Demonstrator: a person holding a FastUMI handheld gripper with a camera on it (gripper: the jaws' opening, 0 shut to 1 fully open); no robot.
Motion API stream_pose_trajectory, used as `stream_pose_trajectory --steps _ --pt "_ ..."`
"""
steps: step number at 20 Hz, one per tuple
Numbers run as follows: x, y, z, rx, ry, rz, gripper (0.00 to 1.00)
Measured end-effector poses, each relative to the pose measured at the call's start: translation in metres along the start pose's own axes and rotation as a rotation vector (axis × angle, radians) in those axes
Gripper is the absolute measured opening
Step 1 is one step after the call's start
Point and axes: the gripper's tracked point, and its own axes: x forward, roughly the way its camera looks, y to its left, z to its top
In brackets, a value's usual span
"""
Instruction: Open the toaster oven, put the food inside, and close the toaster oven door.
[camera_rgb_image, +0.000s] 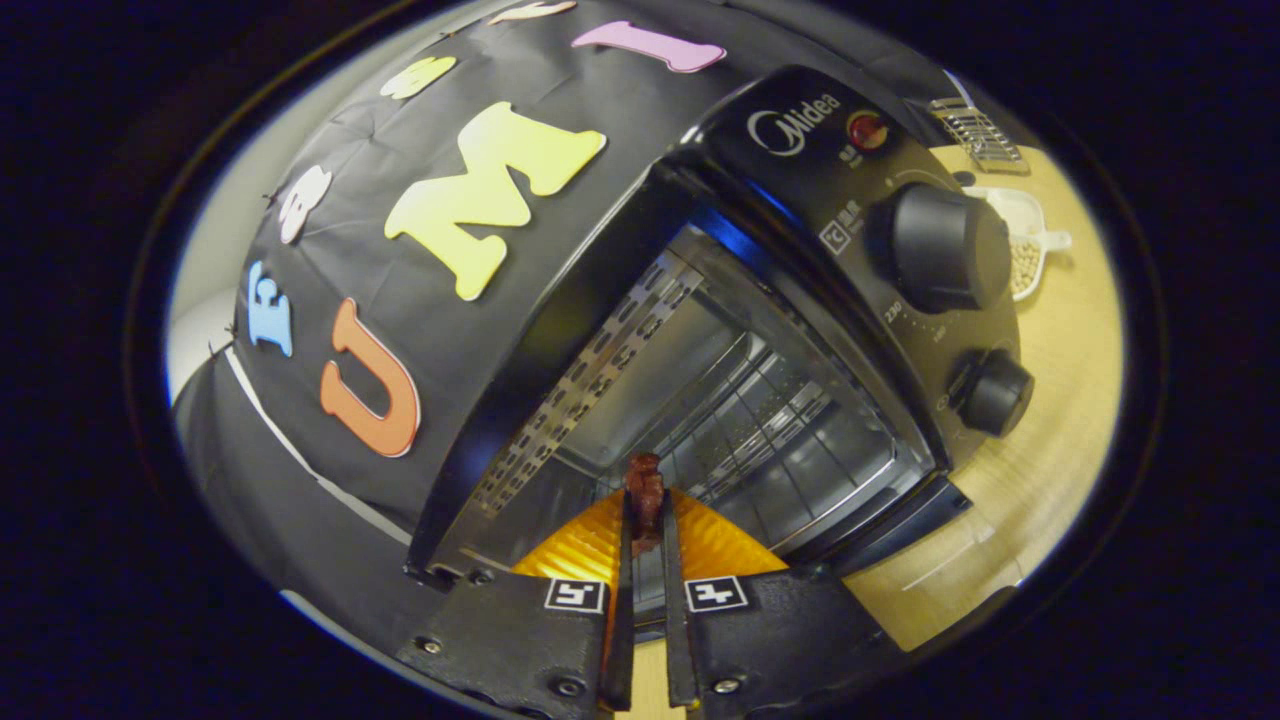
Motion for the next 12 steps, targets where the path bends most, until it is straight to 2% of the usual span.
stream_pose_trajectory --steps 6,8,11,12 --pt "-0.008 -0.023 0.002 -0.208 0.003 -0.142 0.38" --pt "-0.019 -0.024 0.005 -0.263 -0.011 -0.167 0.50" --pt "-0.042 -0.021 0.000 -0.355 -0.015 -0.187 0.62" --pt "-0.049 -0.018 -0.003 -0.392 -0.015 -0.184 0.63"
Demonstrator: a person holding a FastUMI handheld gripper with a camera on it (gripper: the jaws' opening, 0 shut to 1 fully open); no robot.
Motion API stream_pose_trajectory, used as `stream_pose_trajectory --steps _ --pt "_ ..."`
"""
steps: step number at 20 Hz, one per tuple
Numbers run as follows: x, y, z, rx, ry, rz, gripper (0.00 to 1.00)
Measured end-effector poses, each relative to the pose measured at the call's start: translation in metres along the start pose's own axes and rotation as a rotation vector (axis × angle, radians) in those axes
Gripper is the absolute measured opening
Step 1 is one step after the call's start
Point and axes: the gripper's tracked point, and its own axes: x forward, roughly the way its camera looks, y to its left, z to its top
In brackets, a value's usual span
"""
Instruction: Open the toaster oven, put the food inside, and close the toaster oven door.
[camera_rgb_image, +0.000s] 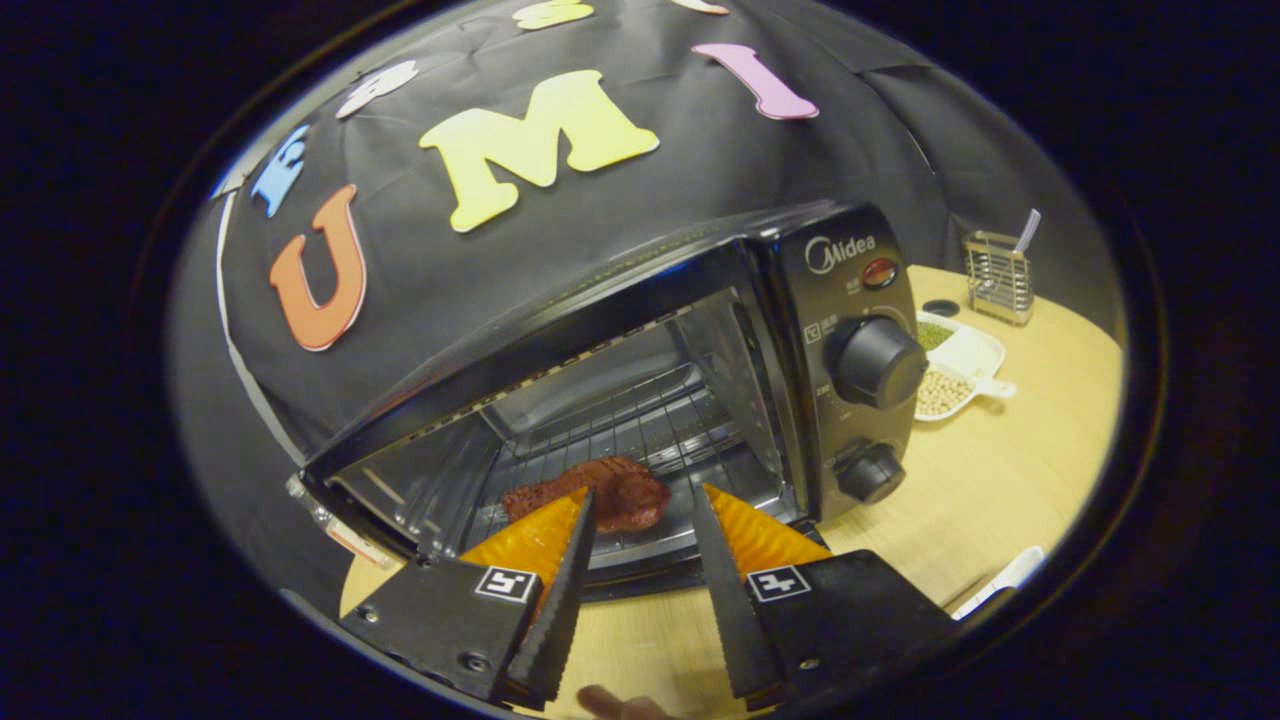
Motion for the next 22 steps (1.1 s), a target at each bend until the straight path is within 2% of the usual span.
stream_pose_trajectory --steps 2,6,7,8,13,18,22 --pt "-0.021 0.009 -0.005 -0.057 0.000 0.023 0.77" --pt "-0.069 0.011 -0.015 -0.133 -0.042 0.039 0.83" --pt "-0.080 0.013 -0.022 -0.148 -0.046 0.049 0.93" --pt "-0.090 0.013 -0.029 -0.164 -0.045 0.048 0.98" --pt "-0.129 0.000 -0.074 -0.273 -0.040 -0.020 0.98" --pt "-0.140 -0.001 -0.129 -0.364 0.052 -0.026 0.99" --pt "-0.137 -0.010 -0.154 -0.344 0.131 -0.055 0.99"
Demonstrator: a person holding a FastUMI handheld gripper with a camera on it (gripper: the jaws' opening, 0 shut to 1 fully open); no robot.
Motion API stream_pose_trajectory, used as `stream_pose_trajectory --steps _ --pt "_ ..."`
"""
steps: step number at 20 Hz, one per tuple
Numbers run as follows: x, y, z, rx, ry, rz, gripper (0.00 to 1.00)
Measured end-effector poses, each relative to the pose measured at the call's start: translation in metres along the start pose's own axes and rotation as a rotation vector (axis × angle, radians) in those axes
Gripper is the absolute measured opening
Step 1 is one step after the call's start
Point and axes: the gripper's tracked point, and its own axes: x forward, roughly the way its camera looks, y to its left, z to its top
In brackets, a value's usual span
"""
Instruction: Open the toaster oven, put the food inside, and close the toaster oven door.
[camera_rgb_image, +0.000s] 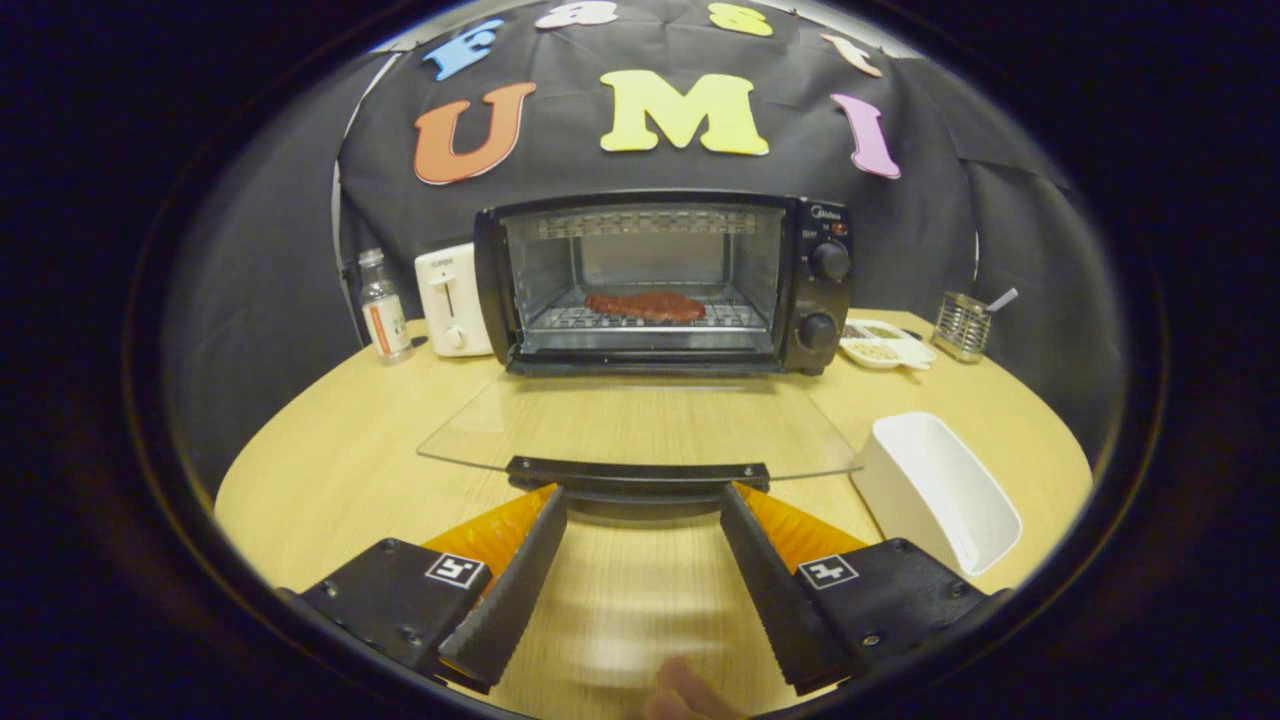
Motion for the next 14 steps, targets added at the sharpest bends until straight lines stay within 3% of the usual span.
stream_pose_trajectory --steps 5,14 --pt "0.008 0.008 -0.017 -0.010 0.128 -0.011 0.99" --pt "0.016 0.011 -0.002 -0.031 0.085 -0.003 0.99"
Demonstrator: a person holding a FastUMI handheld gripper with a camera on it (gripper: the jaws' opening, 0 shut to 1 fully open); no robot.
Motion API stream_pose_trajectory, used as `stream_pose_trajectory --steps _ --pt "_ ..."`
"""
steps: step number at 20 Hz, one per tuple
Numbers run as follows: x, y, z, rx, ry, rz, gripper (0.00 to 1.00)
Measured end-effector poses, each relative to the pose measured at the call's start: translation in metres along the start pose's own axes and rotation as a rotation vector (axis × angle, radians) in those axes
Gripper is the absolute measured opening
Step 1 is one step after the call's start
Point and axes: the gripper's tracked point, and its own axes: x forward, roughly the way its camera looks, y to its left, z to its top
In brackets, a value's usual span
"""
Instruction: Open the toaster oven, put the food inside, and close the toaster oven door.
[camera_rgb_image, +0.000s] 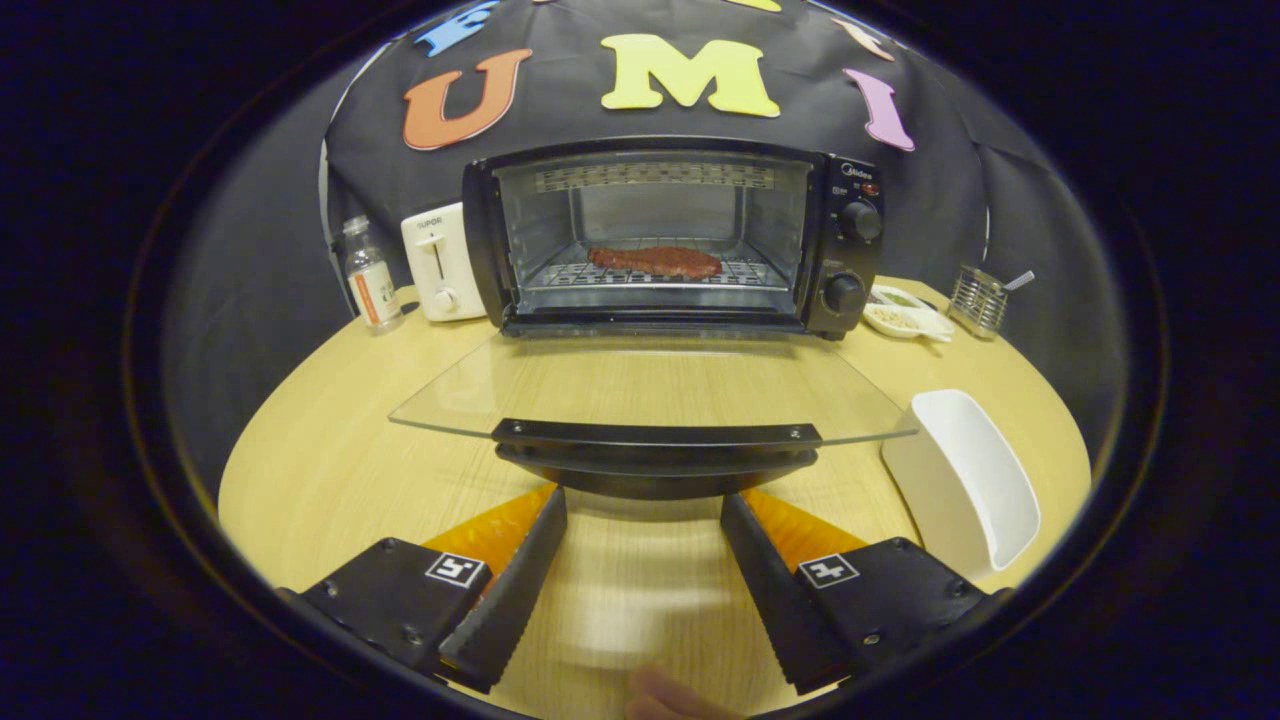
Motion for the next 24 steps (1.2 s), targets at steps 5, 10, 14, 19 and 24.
stream_pose_trajectory --steps 5,10,14,19,24 --pt "-0.001 -0.003 0.007 -0.024 -0.021 -0.009 0.99" --pt "-0.006 -0.005 0.026 -0.035 -0.055 -0.011 0.99" --pt "-0.009 -0.009 0.043 -0.036 -0.079 -0.018 0.99" --pt "-0.012 -0.008 0.080 -0.030 -0.129 -0.019 0.99" --pt "-0.011 -0.009 0.122 -0.033 -0.195 -0.019 0.99"
